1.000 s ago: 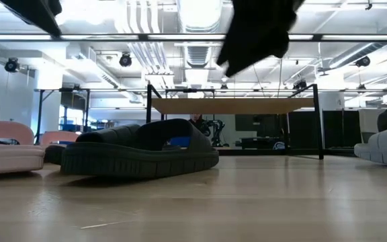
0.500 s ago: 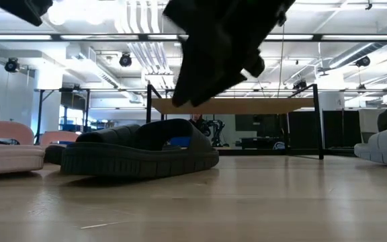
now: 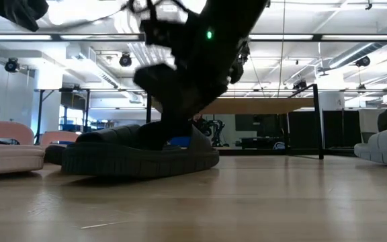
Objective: Pick and place slides into the shelf
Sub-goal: Put the right black slide on the shelf
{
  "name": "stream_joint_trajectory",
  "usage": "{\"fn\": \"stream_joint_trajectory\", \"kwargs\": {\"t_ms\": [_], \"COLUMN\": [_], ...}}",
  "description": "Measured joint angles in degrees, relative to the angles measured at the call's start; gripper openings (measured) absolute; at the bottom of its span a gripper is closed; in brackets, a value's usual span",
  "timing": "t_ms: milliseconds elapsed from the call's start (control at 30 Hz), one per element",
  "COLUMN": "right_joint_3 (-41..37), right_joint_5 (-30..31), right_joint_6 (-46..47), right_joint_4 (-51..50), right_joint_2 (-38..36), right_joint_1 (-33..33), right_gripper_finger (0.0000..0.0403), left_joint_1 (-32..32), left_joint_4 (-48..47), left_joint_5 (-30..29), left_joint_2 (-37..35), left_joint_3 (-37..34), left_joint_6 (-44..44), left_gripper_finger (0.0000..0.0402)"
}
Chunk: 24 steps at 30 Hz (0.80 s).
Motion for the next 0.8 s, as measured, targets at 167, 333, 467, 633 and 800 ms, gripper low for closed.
{"fn": "stream_joint_trajectory", "kwargs": {"t_ms": [167, 333, 467, 633, 800], "right_joint_3": [1.55, 1.61, 1.62, 2.29, 2.84], "right_joint_5": [-2.03, -2.86, -2.44, -3.27, -3.98], "right_joint_6": [-0.48, -0.43, -0.44, 0.02, 0.42], "right_joint_4": [-2.35, -2.34, -3.69, -6.67, -7.23], "right_joint_2": [2.54, 2.62, 1.80, 1.62, -1.10], "right_joint_1": [-1.23, -2.13, -3.19, -4.51, -4.75], "right_gripper_finger": [0.0177, 0.0126, 0.0063, 0.0015, 0.0013], "left_joint_1": [0.00, 0.00, -0.01, 0.00, 0.00], "left_joint_4": [-0.20, -0.18, 0.24, 0.42, 0.40], "left_joint_5": [-0.13, -0.15, -0.16, -0.15, -0.09], "left_joint_2": [-0.46, -0.63, -0.60, -0.10, -0.07], "left_joint_3": [-0.29, -1.25, -2.20, -2.80, -2.64], "left_joint_6": [-0.05, -0.15, -0.52, -0.54, -0.52], "left_gripper_finger": [0.0000, 0.0000, 0.0000, 0.0000, 0.0000]}}
